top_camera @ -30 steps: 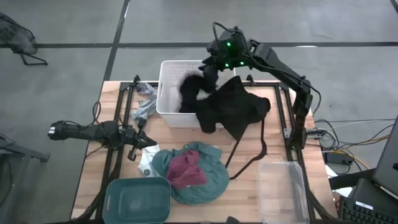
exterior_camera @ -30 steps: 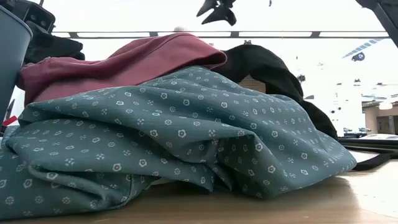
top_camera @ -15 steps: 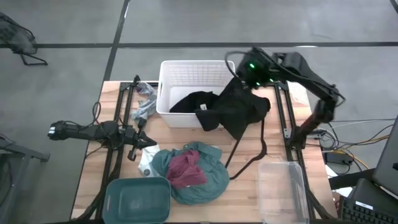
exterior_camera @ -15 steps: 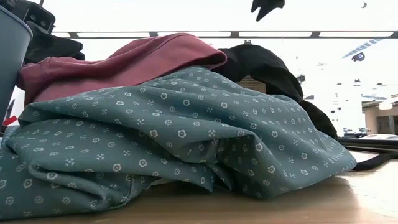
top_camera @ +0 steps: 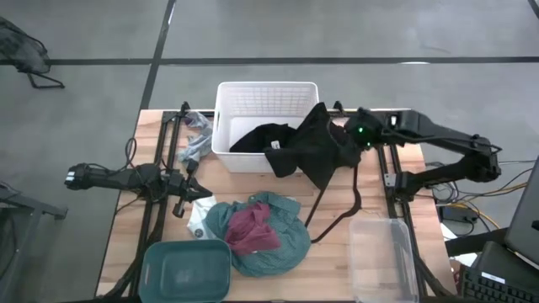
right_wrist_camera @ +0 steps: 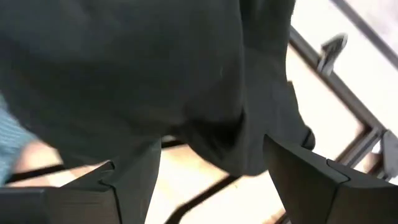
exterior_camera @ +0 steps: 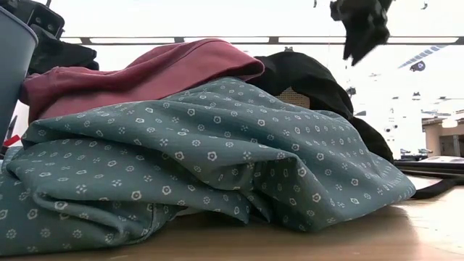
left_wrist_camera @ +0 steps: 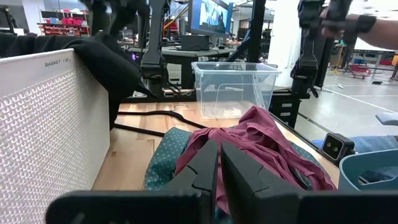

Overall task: Pick & Place Cloths
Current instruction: Put the black shirt into the white bin

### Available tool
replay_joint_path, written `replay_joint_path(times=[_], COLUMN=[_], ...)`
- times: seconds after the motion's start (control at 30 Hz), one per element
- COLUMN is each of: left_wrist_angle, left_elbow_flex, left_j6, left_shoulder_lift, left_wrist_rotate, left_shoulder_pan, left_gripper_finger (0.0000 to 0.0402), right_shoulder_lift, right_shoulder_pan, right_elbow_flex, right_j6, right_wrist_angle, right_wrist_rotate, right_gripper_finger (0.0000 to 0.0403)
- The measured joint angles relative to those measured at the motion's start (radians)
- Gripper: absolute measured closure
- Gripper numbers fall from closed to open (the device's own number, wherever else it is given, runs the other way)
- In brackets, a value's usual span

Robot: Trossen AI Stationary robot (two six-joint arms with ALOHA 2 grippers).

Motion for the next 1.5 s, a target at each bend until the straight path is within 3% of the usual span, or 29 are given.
replay_joint_path(times=[0.37,0.53,0.73,1.03,1.2,1.43,1.5], left_wrist_angle=[0.0,0.0,0.0,0.0,0.0,0.0,0.0], left_elbow_flex=[0.0,0.0,0.0,0.0,0.0,0.0,0.0], left_j6=[0.0,0.0,0.0,0.0,0.0,0.0,0.0], left_shoulder_lift=[0.0,0.0,0.0,0.0,0.0,0.0,0.0], left_wrist_rotate=[0.0,0.0,0.0,0.0,0.0,0.0,0.0], left_shoulder_pan=[0.0,0.0,0.0,0.0,0.0,0.0,0.0], left_gripper_finger=[0.0376,0.0376,0.0376,0.0376,0.0376,0.0376,0.0376], right_shoulder_lift=[-0.062,-0.051,-0.018,0.078,0.135,0.181,0.183], right_shoulder_pan=[-0.083,-0.149,-0.187,-0.193,-0.192,-0.192,-0.192], right_elbow_flex=[-0.328,-0.381,-0.444,-0.455,-0.455,-0.443,-0.428], right_j6=[-0.001,0.001,-0.041,-0.063,-0.064,-0.069,-0.07], right_wrist_angle=[0.191,0.214,0.318,0.346,0.351,0.361,0.357], right_wrist_rotate=[0.055,0.082,-0.005,-0.023,-0.022,-0.02,-0.02], right_gripper_finger=[0.0099,0.0092,0.009,0.012,0.0181,0.0371,0.0383])
